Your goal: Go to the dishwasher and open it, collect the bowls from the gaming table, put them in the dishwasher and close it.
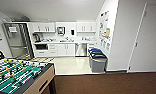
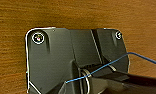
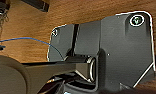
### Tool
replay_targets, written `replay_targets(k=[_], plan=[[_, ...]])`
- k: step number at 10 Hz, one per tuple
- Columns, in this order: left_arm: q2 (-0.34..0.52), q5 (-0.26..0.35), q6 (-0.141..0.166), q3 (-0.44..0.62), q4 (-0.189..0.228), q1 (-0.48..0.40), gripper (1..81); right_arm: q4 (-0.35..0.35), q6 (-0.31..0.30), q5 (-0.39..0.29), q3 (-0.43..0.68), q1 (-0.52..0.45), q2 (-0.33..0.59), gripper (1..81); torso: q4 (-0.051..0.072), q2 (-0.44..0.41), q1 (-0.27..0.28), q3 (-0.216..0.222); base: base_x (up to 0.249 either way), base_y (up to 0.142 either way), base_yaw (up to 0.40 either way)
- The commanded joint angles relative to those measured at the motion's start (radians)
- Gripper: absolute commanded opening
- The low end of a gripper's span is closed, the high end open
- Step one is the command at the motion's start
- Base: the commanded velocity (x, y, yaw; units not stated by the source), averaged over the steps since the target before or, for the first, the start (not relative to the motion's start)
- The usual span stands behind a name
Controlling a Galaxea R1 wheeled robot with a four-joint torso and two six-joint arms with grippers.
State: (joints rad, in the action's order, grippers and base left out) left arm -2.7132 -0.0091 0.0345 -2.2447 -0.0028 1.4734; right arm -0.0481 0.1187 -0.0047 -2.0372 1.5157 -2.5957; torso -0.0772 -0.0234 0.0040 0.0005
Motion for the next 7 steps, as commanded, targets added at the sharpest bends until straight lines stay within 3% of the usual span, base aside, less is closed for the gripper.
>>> replay_targets(k=[1,7], plan=[[0.015,0.046,-0.001,0.014,0.006,-0.058,81.1,0.005,0.002,-0.051,0.003,-0.05,0.02,81.1,0.0,0.0,0.0,0.0,0.132,0.0,0.0],[0.013,0.043,-0.001,0.01,0.007,-0.058,81.1,0.005,0.006,-0.051,0.008,-0.051,0.013,81.1,0.0,0.0,-0.001,0.0,0.146,0.0,0.0]])
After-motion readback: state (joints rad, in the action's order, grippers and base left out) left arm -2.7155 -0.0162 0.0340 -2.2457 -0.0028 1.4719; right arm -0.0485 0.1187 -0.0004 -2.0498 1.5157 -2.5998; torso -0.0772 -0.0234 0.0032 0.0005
